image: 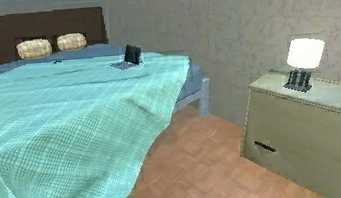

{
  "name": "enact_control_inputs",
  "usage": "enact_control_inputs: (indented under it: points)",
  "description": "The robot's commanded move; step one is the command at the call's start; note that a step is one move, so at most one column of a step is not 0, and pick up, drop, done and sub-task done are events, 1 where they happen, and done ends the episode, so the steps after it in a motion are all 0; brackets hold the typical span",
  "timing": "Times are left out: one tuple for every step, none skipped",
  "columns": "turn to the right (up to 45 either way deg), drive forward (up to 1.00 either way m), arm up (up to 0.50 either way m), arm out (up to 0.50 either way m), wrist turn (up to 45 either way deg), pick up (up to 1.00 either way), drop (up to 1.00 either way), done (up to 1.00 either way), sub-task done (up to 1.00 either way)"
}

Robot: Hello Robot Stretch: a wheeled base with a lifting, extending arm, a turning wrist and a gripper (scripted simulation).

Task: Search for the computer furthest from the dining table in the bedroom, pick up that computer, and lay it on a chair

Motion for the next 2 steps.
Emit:
enact_control_inputs:
  points:
    - [0.0,1.00,0.00,0.00,0.0,0.00,0.00,0.00,0.00]
    - [30.0,0.00,0.00,0.00,0.0,0.00,0.00,0.00,0.00]
